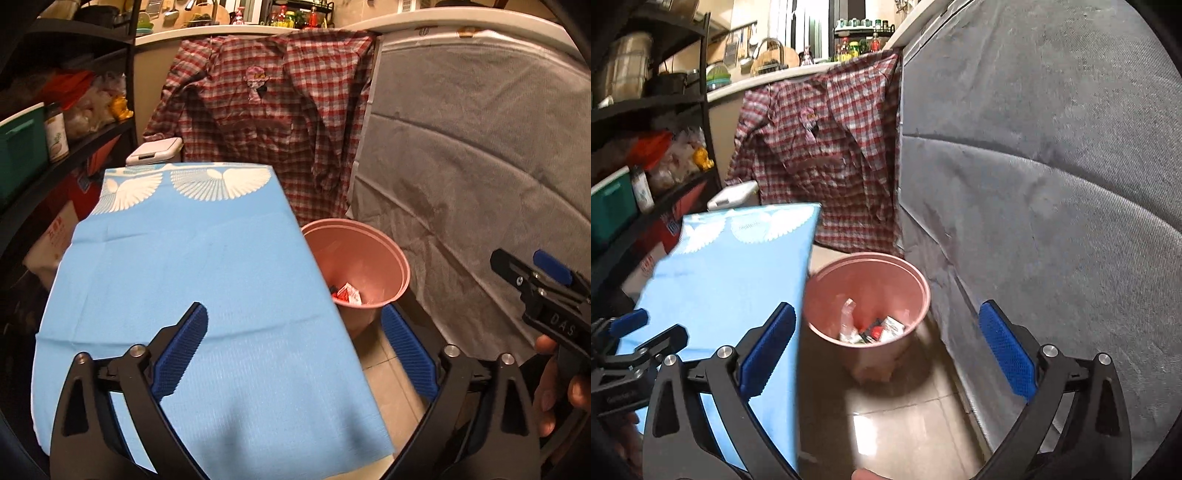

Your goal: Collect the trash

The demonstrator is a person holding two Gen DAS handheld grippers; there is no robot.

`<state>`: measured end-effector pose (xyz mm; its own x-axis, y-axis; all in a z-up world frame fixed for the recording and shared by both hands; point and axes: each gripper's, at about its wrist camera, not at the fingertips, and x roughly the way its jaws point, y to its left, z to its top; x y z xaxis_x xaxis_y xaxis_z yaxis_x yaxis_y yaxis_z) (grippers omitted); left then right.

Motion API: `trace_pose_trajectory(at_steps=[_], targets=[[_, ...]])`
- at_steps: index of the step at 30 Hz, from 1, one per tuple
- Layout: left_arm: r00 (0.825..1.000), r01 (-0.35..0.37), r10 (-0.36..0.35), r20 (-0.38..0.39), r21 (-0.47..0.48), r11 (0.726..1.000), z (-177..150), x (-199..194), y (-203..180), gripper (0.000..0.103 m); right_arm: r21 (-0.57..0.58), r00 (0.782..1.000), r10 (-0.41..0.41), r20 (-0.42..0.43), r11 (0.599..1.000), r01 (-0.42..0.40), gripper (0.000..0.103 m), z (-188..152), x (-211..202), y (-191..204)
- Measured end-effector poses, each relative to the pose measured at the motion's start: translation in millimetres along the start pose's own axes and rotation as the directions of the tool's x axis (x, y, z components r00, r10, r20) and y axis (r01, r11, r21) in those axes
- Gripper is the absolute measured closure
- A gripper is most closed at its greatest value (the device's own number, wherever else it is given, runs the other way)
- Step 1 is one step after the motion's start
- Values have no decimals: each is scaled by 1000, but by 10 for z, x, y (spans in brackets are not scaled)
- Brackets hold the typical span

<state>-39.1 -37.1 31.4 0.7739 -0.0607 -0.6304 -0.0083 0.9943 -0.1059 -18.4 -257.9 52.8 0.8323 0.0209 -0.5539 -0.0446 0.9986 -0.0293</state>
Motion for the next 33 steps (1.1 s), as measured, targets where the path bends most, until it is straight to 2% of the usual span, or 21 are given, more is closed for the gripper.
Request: trace_pose_trajectory(at_steps=[5, 17, 33], targets=[[1000, -21, 21, -5, 12, 1000, -16, 84, -10, 8, 39, 999, -9, -39, 999, 11, 5, -40, 106, -124], [1000, -21, 21, 2, 4, 1000, -14, 155, -30, 8, -5, 998, -46, -42, 999, 46, 5, -62, 136, -67], [1000, -12, 12, -1, -9, 1000, -3, 163, -36, 8, -14, 998, -50, -36, 999, 50, 5, -52, 149, -63]])
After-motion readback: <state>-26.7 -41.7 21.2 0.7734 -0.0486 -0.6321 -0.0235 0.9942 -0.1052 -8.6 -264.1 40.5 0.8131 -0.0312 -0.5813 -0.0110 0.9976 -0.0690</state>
